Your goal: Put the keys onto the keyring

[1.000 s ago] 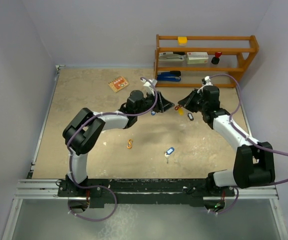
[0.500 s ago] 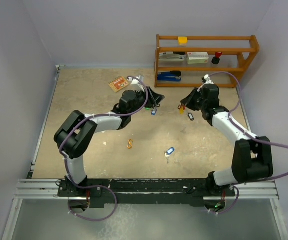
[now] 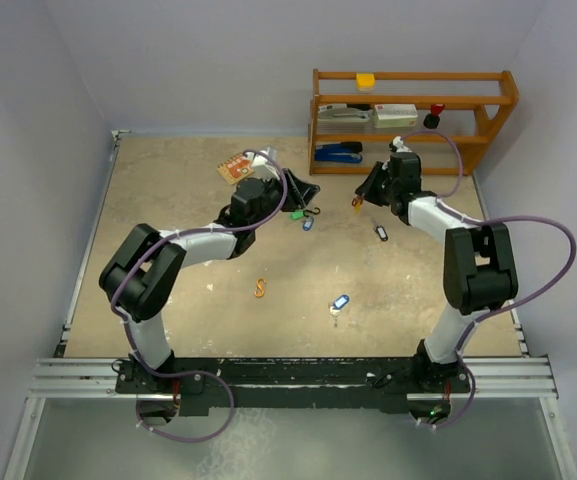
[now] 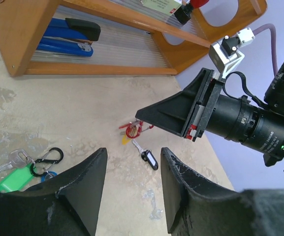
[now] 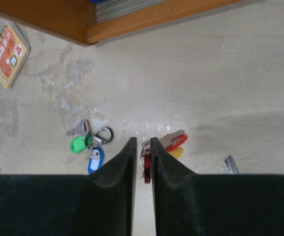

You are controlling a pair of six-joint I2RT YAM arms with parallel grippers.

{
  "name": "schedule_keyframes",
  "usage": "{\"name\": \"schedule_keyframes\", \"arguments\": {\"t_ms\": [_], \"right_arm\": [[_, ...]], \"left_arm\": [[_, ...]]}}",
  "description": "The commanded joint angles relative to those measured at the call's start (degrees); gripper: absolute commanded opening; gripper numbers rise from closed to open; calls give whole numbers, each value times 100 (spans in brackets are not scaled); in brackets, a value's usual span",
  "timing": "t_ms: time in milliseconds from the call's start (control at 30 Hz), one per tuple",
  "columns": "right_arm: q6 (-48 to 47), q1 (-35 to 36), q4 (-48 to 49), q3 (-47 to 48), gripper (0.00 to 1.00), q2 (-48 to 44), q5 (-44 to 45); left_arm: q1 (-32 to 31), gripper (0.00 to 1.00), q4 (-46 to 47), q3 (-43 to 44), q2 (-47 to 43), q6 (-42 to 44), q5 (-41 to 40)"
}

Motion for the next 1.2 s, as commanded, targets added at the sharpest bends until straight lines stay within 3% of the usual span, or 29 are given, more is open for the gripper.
{"name": "schedule_keyframes", "arguments": {"t_ms": [0, 167, 233, 500, 733, 900, 1167], "right_arm": [[-145, -16, 199, 376, 31, 39, 287], [-204, -16, 137, 281, 52, -122, 584], [-274, -16, 142, 146, 56, -304, 628], [-772, -16, -492, -481, 57, -1132, 974], [-796, -16, -1248, -746, 57, -1220, 1181], [-927, -3, -1183, -1140, 57, -1578, 846], [-1021, 257, -1277, -1737, 57, -2342, 630]], "left_arm": [[60, 44, 208, -40, -304, -5, -14], [83, 44, 221, -42, -303, -19, 17], [88, 44, 211, -60, -339, -30, -5], [106, 43, -635, 160, -474, 127, -420], [114, 42, -925, 209, -540, 78, -649], [147, 41, -1413, 344, -576, 58, -786], [36, 41, -3522, 1019, -799, 353, -1951]]}}
